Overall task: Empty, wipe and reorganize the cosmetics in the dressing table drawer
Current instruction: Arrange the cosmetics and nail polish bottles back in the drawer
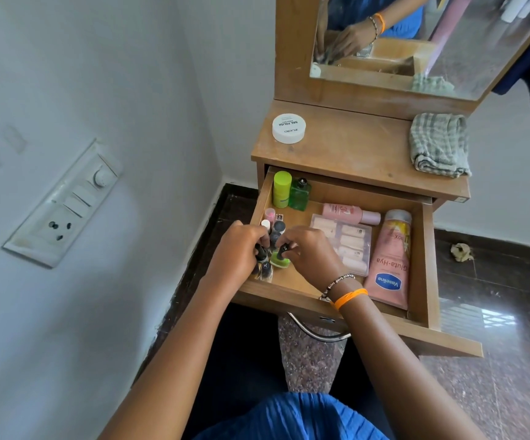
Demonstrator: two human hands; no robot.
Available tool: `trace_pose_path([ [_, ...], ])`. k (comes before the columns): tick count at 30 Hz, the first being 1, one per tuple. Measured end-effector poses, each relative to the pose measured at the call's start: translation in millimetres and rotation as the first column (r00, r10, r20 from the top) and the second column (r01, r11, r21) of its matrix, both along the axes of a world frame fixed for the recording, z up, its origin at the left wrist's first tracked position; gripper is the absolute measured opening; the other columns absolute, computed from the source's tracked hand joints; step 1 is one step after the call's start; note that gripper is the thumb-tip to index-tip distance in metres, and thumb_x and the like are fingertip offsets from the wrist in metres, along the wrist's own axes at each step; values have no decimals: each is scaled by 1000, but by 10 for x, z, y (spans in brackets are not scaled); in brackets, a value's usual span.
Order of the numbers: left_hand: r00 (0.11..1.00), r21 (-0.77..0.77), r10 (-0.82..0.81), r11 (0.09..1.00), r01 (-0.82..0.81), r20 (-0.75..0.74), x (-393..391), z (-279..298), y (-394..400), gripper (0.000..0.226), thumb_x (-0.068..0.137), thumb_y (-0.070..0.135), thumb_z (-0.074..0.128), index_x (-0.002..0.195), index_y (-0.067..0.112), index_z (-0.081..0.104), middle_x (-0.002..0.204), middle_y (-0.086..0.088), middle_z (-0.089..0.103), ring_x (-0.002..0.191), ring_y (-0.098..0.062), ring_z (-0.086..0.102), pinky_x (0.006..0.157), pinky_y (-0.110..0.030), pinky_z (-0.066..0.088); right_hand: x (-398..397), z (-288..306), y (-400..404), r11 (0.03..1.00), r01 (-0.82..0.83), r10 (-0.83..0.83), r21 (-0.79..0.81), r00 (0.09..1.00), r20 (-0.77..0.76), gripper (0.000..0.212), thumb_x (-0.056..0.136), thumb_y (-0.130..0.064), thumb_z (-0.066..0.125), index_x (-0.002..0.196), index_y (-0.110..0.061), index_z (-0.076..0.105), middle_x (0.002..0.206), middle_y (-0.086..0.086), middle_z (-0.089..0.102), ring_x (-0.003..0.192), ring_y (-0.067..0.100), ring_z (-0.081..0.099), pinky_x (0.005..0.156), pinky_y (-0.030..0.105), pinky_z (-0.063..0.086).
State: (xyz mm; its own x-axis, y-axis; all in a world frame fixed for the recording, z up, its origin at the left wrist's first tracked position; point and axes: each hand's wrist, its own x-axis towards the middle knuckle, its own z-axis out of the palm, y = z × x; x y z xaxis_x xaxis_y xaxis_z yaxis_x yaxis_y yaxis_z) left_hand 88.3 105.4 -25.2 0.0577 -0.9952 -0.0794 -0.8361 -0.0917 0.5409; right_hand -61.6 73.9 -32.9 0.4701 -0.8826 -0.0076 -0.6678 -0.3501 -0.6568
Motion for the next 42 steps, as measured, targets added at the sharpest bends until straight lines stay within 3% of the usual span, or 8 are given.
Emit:
trace_pose_path([
  [6,1000,12,11,1000,-11,24,-6,15,5,31,84,-6,52,97,18,68,95,-8,51,76,-22,57,71,-32,52,92,-38,25,999,50,-51,-21,998,-42,14,73,-2,67,85,-8,68,89,10,64,80,25,58,67,31,45],
  [10,1000,10,15,1000,-15,-13,25,-1,24,29,85,-5,54,98,16,67,98,-7,54,76,-15,58,72,-26,50,100,-51,22,999,38,-38,-8,999,-37,15,72,1,69,84,-8,68,89,10,64,81,26,59,69,30,45],
  [18,998,-24,-3,1000,1,-59,70,-87,7,24,86,-2,55,92,18,67,94,-4,61,68,2,47,55,-8,36,95,-6,10,1000,-4,4,-11,1000,-30,23,73,11,61,85,-7,71,91,13,65,84,27,60,75,35,50],
  [24,996,-58,-15,998,10,-86,83,-96,2,22,84,-4,58,91,12,71,89,6,57,74,-3,45,70,-2,36,28,-18,19,999,19,-22,-35,997,-68,18,70,6,65,81,-8,68,81,4,61,79,26,59,70,35,49],
  [27,993,-56,1,998,-8,-121,83,-89,6,21,83,-5,57,87,11,71,83,5,55,64,2,47,70,3,33,-28,2,44,994,89,-93,-57,993,-72,12,70,0,68,79,-8,66,74,-3,52,73,22,55,65,28,41],
  [31,991,-50,13,999,-20,-134,75,-101,10,21,84,-6,57,88,9,71,83,4,53,60,4,47,70,10,26,-41,-4,59,976,210,-213,-53,974,-72,9,71,-8,72,75,-7,63,72,6,61,70,26,58,63,31,46],
  [38,993,-56,5,998,-11,-119,67,-107,10,24,85,-7,54,93,9,70,89,3,55,65,4,45,64,1,36,76,-96,31,957,290,-291,-21,954,-73,14,72,-17,72,74,-8,62,74,11,66,71,30,61,67,41,53],
  [42,992,-68,-14,998,5,-124,80,-127,-1,21,85,-6,56,94,7,71,96,-3,60,79,-6,52,63,-6,39,137,-114,42,953,302,-303,-24,950,-78,20,75,-24,72,77,-8,61,76,12,67,72,31,62,67,40,53],
])
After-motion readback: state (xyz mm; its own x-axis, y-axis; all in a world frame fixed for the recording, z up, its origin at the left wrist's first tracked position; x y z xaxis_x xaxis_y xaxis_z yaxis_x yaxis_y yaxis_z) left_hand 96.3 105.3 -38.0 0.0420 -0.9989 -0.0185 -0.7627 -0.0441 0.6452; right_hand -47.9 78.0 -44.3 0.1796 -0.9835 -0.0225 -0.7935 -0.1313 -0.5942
